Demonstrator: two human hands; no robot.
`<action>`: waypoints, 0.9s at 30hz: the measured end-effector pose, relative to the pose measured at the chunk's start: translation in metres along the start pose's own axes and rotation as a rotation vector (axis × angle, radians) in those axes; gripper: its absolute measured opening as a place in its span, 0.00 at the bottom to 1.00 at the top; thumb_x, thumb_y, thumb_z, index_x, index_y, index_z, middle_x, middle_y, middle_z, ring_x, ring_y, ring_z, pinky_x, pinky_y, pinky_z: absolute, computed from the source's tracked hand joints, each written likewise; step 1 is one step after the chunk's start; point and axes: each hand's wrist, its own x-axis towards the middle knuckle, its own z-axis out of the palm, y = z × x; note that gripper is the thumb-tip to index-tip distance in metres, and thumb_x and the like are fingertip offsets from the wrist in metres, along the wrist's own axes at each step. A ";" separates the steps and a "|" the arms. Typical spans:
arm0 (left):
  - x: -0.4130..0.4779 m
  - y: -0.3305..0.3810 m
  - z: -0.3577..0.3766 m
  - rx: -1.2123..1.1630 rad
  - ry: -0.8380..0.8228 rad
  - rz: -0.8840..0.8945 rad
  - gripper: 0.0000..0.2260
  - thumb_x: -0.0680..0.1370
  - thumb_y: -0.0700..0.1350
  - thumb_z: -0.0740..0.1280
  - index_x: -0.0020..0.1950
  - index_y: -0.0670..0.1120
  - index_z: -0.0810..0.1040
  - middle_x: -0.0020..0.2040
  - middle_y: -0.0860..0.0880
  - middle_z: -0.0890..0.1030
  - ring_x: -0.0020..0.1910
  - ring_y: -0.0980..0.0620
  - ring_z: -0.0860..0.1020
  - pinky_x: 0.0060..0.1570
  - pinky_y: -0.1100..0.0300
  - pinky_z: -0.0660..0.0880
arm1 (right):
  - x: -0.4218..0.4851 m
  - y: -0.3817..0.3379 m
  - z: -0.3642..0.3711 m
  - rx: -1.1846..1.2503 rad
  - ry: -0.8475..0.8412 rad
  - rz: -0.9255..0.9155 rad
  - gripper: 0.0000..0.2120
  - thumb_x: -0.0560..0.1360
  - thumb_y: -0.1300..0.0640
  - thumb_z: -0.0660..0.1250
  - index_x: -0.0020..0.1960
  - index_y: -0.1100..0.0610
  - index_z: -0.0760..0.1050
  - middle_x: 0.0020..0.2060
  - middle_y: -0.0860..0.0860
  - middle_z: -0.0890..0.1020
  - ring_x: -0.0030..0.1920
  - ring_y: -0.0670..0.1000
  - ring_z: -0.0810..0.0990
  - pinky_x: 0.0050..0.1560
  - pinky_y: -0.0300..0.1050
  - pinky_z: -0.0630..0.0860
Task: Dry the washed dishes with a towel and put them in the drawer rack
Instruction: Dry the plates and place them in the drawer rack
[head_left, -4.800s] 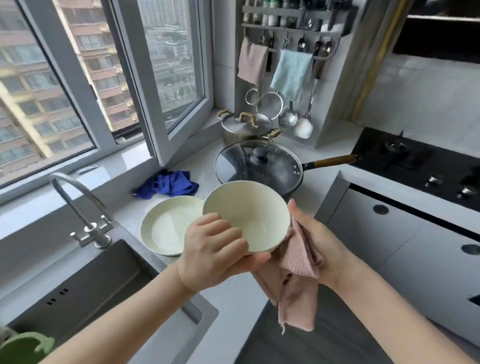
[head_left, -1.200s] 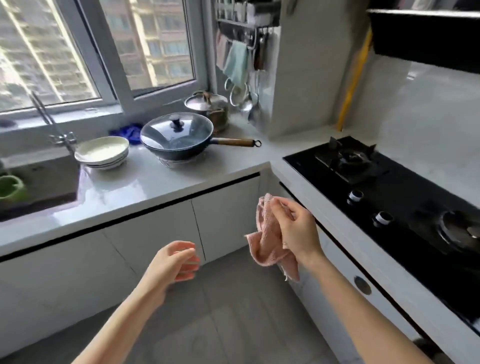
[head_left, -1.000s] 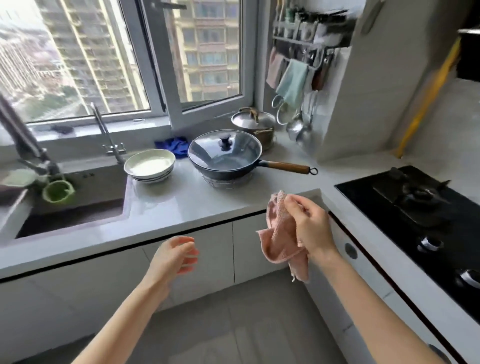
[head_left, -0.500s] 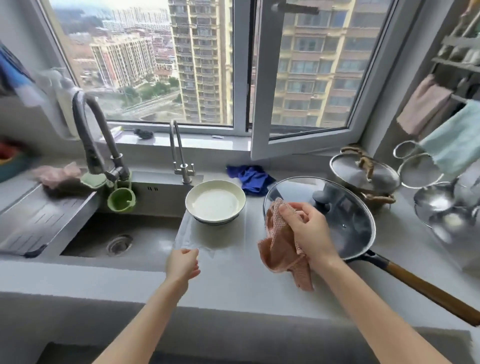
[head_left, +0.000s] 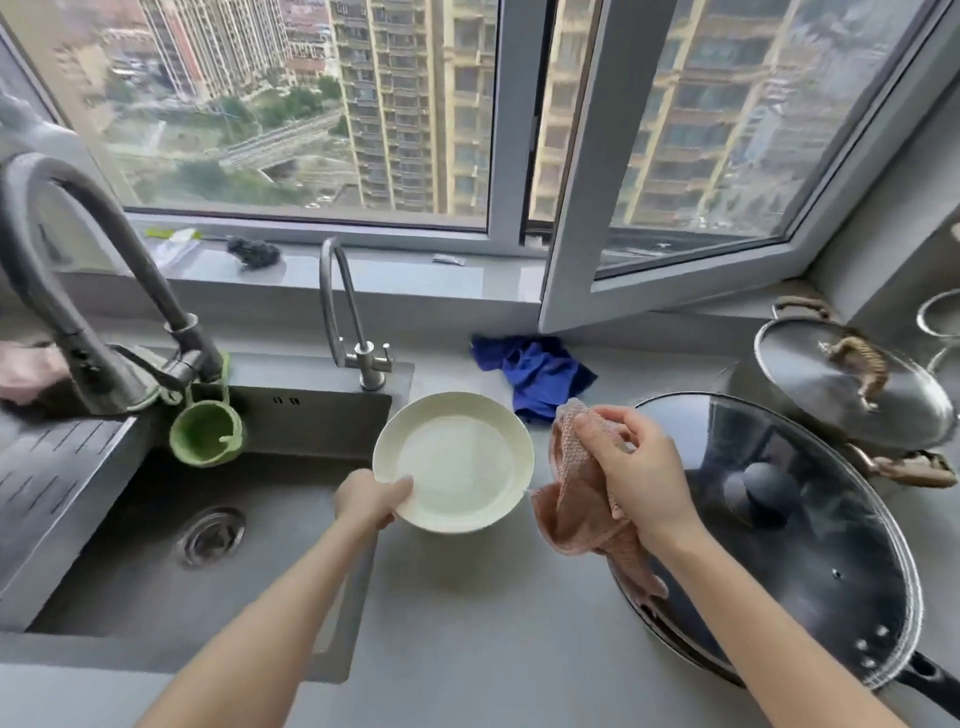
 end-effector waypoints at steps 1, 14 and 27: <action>0.005 0.002 -0.003 0.075 -0.038 0.021 0.15 0.68 0.51 0.72 0.44 0.38 0.80 0.28 0.46 0.78 0.23 0.49 0.74 0.27 0.62 0.70 | 0.003 0.001 0.005 0.000 0.025 0.012 0.08 0.72 0.44 0.69 0.49 0.46 0.78 0.45 0.45 0.83 0.48 0.47 0.82 0.52 0.52 0.79; 0.023 0.042 -0.053 -0.111 -0.404 0.130 0.14 0.73 0.30 0.52 0.44 0.46 0.73 0.41 0.46 0.78 0.35 0.46 0.79 0.24 0.52 0.79 | -0.016 -0.013 0.064 -0.057 0.390 0.148 0.11 0.73 0.49 0.70 0.52 0.54 0.79 0.45 0.47 0.83 0.48 0.47 0.81 0.52 0.47 0.77; 0.005 0.091 -0.096 0.299 -0.440 0.306 0.12 0.72 0.37 0.54 0.55 0.44 0.66 0.47 0.43 0.77 0.34 0.40 0.81 0.20 0.59 0.75 | -0.014 -0.048 0.078 -0.154 0.393 0.045 0.10 0.73 0.48 0.70 0.51 0.50 0.78 0.45 0.42 0.82 0.46 0.36 0.79 0.46 0.31 0.73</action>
